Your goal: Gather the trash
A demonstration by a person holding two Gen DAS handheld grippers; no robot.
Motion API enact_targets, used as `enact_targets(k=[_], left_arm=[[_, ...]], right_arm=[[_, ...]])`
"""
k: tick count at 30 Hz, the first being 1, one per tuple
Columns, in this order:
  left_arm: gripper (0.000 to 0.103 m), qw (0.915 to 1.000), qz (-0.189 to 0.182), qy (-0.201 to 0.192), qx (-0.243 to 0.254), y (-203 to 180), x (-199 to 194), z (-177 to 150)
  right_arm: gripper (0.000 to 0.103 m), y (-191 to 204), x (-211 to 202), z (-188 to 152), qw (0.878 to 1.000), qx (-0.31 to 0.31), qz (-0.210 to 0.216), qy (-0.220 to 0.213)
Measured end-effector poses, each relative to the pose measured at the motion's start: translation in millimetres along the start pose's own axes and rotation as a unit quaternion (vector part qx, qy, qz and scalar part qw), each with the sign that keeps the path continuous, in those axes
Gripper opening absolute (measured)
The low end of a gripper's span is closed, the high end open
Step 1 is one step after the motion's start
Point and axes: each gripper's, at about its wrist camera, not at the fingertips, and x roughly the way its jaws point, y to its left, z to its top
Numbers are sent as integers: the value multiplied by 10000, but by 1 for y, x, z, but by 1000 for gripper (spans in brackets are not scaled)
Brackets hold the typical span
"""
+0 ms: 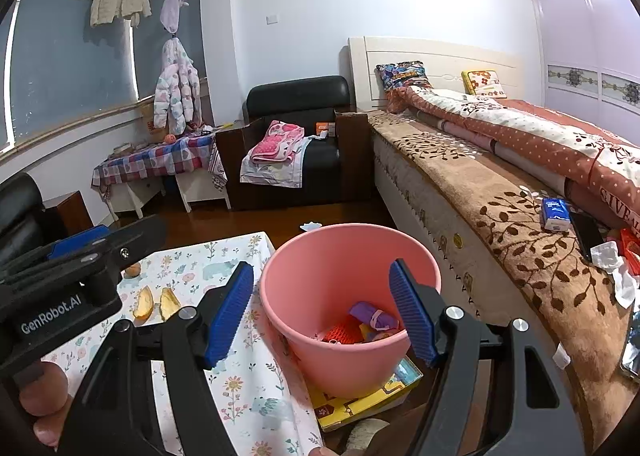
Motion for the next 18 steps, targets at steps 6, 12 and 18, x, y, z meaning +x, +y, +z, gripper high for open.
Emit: enact_targets(k=[6,12,18], left_arm=[[71,10000,3,5,-9,4,-4,-3],[71,10000,7,6,-18,5,-5,-4],[69,9999,68,18,-114,15,-10,-9]], right_arm=[[71,1,-1,-1,10000,-29,-3,2],[71,1,-2,-2,10000,-12,-29,-4],[71,3,-5,-4,10000,32,-62,10]])
